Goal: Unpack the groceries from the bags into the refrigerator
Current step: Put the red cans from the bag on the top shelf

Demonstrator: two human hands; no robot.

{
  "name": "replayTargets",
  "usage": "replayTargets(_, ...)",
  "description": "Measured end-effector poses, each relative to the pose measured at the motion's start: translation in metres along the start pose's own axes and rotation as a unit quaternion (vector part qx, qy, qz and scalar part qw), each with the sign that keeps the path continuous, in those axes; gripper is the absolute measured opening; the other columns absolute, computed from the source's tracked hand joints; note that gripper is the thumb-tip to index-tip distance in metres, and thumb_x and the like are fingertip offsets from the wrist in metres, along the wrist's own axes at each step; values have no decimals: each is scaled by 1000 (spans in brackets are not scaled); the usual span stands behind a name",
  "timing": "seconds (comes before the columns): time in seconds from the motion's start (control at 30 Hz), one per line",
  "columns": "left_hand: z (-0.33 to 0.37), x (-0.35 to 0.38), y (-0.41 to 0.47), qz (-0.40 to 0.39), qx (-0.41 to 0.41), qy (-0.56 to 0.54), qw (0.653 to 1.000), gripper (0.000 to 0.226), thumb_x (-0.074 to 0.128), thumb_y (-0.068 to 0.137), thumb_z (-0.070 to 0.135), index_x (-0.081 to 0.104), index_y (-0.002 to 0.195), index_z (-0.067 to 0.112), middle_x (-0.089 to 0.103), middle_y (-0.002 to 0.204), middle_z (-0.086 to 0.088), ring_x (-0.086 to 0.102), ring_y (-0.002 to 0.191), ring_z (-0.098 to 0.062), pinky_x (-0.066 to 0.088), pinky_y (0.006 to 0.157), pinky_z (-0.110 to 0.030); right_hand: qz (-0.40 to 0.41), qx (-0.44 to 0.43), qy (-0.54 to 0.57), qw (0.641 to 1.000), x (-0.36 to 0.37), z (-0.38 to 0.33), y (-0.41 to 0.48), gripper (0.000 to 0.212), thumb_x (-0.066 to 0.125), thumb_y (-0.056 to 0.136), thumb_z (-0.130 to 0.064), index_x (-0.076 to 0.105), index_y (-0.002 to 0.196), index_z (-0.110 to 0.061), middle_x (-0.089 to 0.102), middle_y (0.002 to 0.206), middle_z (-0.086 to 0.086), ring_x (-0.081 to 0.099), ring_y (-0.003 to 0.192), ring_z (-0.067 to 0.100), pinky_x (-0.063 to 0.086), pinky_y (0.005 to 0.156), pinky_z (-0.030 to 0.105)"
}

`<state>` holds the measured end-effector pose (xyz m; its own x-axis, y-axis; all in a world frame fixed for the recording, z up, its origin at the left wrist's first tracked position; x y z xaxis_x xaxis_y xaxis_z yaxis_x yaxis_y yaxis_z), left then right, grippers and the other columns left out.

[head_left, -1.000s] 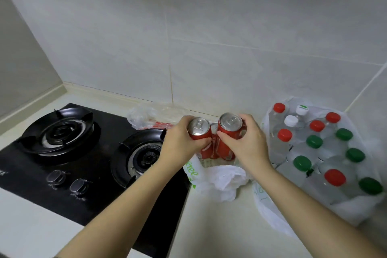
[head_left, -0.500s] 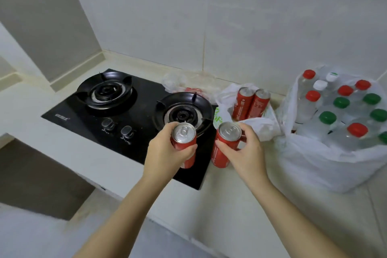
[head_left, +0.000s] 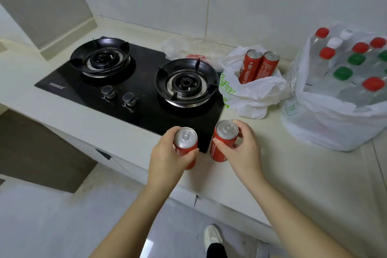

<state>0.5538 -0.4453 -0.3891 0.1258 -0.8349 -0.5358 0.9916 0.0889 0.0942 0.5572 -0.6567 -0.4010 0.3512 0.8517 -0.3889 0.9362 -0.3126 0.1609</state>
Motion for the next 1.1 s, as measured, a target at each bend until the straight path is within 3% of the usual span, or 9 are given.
replayTargets(0.3, -12, 5, -9, 14, -11, -33, 999, 61, 81, 68, 36, 50, 120, 42, 59, 113, 27, 58, 102, -2, 55, 85, -38, -8, 44, 48, 998, 5, 14, -11, 74, 76, 61, -48, 51, 129, -31, 58, 126, -11, 59, 111, 8, 56, 90, 42)
replayTargets(0.4, -26, 14, -14, 5, -28, -64, 998, 78, 85, 67, 37, 43, 132, 40, 53, 127, 25, 53, 116, 0, 52, 94, -38, -17, 68, 92, 993, 12, 30, -16, 85, 80, 58, -42, 45, 135, -34, 54, 134, -12, 55, 122, 9, 54, 96, 41)
replayTargets(0.5, -50, 24, -24, 9, -52, -107, 993, 94, 89, 65, 29, 35, 142, 32, 41, 140, 16, 43, 129, -3, 48, 102, -41, -34, 90, 129, 987, 21, 49, -24, 81, 85, 65, -18, 44, 128, -48, 56, 132, -14, 57, 120, 5, 52, 95, 32)
replayTargets(0.6, -69, 32, -32, 24, -59, -131, 989, 93, 89, 67, 21, 35, 143, 28, 38, 140, 12, 42, 131, -4, 45, 106, -37, -39, 105, 172, 979, 31, 64, -28, 78, 78, 74, 8, 44, 134, -28, 58, 129, -10, 62, 112, 1, 51, 89, 20)
replayTargets(0.67, -73, 37, -32, 35, -51, -141, 988, 90, 88, 67, 17, 38, 141, 25, 41, 139, 10, 43, 131, -6, 44, 106, -32, -31, 106, 186, 976, 35, 71, -28, 75, 76, 76, 9, 43, 137, -19, 61, 126, -10, 62, 114, 5, 50, 93, 23)
replayTargets(0.77, -73, 45, -28, 43, -34, -140, 989, 81, 87, 68, 15, 43, 135, 26, 49, 133, 8, 49, 125, -7, 46, 100, -23, -10, 106, 188, 976, 40, 83, -28, 71, 75, 77, 10, 45, 134, -19, 62, 125, -10, 61, 117, 9, 49, 98, 27)
replayTargets(0.93, -81, 53, -28, 46, -75, -123, 988, 64, 85, 71, 21, 55, 127, 25, 67, 114, 10, 63, 105, -9, 54, 91, -31, 13, 114, 182, 977, 45, 95, -29, 65, 77, 76, 8, 49, 131, -10, 66, 121, 2, 64, 112, 15, 49, 100, 38)
replayTargets(1.1, -74, 45, -32, 64, -88, -148, 983, 59, 85, 71, 16, 59, 124, 22, 68, 111, 9, 64, 104, -10, 53, 89, -24, 26, 116, 172, 978, 40, 80, -32, 61, 81, 73, 5, 53, 126, -8, 69, 114, 3, 67, 105, 15, 52, 98, 43)
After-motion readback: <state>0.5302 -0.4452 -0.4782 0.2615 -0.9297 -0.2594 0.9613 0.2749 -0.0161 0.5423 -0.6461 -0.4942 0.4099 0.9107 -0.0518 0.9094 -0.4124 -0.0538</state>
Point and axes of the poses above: each hand's wrist, its own y-axis towards the middle knuckle, its own x-axis out of the palm, z = x × y, the point moved 6 cm from there along y, towards the middle knuckle
